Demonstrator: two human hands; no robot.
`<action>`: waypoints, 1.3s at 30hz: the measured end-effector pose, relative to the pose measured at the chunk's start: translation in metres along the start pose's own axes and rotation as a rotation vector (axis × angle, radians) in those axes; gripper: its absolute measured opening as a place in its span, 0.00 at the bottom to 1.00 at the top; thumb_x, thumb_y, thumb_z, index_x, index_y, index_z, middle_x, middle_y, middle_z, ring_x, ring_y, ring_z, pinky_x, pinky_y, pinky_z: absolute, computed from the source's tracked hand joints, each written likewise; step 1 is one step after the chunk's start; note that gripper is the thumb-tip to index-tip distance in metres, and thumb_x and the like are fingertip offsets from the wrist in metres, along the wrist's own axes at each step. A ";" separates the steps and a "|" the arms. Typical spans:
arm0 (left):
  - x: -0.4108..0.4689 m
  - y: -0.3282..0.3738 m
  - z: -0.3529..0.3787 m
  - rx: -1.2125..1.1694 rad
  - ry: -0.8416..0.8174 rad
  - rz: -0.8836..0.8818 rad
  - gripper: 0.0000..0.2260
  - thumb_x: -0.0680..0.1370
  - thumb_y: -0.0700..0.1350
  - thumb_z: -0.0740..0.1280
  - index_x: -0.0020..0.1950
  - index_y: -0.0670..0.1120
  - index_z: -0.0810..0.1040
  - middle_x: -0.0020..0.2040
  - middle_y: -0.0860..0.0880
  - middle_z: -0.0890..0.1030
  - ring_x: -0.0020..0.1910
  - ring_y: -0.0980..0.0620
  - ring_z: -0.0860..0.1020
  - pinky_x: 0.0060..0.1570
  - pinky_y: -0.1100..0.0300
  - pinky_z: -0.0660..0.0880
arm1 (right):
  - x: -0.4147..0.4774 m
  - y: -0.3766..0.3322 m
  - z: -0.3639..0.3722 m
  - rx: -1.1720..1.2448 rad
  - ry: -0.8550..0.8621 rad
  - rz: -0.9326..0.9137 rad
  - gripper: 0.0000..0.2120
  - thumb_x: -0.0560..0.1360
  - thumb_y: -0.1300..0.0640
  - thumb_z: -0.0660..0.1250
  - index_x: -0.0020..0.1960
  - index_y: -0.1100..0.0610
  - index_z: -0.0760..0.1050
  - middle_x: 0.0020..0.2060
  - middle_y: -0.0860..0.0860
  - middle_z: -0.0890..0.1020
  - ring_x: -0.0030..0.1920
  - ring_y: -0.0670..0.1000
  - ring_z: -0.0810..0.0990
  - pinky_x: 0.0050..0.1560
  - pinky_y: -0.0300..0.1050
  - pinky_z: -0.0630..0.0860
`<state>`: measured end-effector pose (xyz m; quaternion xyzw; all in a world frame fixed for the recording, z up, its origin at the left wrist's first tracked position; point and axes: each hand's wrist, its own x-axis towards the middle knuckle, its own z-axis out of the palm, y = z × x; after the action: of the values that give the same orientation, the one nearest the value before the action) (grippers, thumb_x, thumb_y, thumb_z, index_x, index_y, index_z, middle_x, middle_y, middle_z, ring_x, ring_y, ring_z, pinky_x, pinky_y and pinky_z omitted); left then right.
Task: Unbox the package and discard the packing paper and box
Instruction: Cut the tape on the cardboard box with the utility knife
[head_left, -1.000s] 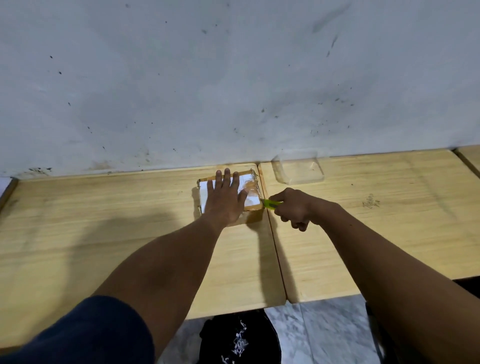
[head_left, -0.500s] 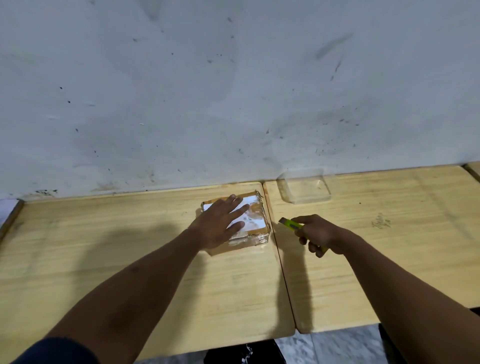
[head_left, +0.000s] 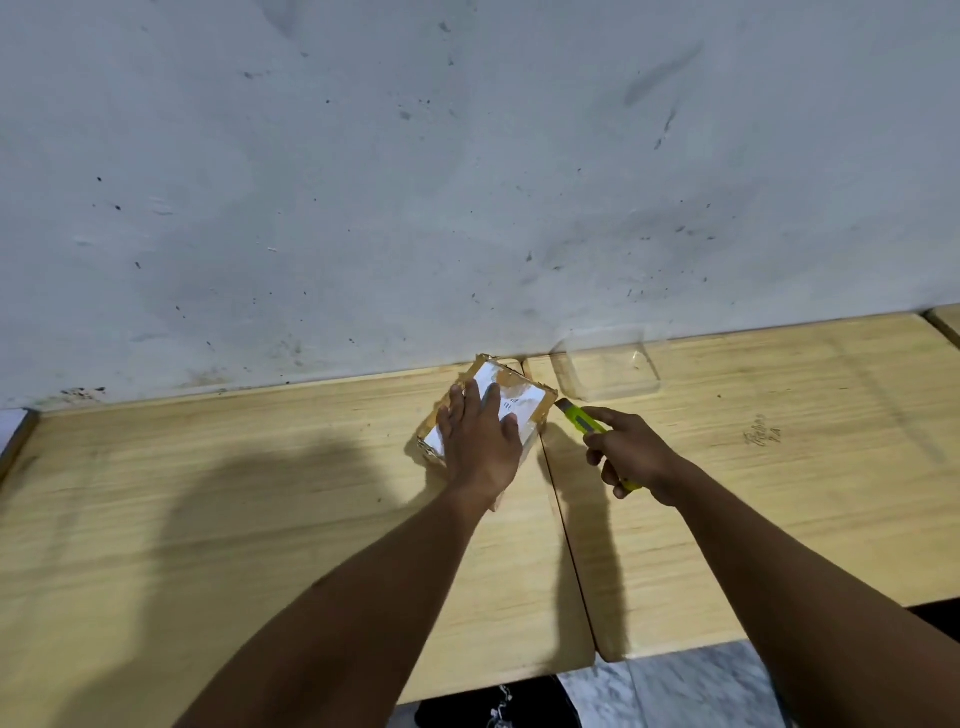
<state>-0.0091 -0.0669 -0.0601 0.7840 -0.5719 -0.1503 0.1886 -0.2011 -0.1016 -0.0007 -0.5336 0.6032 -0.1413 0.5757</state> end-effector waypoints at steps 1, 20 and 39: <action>0.001 -0.003 -0.005 0.006 -0.012 0.041 0.24 0.84 0.52 0.56 0.79 0.50 0.59 0.81 0.47 0.54 0.80 0.48 0.47 0.78 0.50 0.45 | -0.001 0.000 0.000 0.012 0.001 -0.003 0.23 0.78 0.62 0.60 0.71 0.48 0.71 0.36 0.56 0.76 0.24 0.51 0.69 0.26 0.43 0.68; -0.007 -0.012 -0.005 0.093 -0.038 0.091 0.23 0.85 0.54 0.51 0.80 0.50 0.58 0.82 0.46 0.51 0.81 0.46 0.46 0.78 0.52 0.46 | 0.000 0.003 0.019 0.126 -0.052 -0.012 0.24 0.79 0.63 0.60 0.73 0.48 0.69 0.35 0.57 0.78 0.24 0.52 0.68 0.26 0.42 0.67; 0.004 -0.029 -0.003 0.234 -0.068 0.236 0.26 0.85 0.54 0.47 0.82 0.48 0.49 0.82 0.45 0.45 0.80 0.47 0.41 0.79 0.50 0.44 | -0.002 -0.009 0.033 -0.073 -0.089 -0.016 0.29 0.78 0.65 0.56 0.77 0.47 0.63 0.34 0.55 0.67 0.23 0.51 0.65 0.24 0.40 0.64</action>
<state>0.0181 -0.0626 -0.0711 0.7225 -0.6797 -0.0858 0.0932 -0.1690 -0.0887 -0.0021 -0.5647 0.5775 -0.0997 0.5810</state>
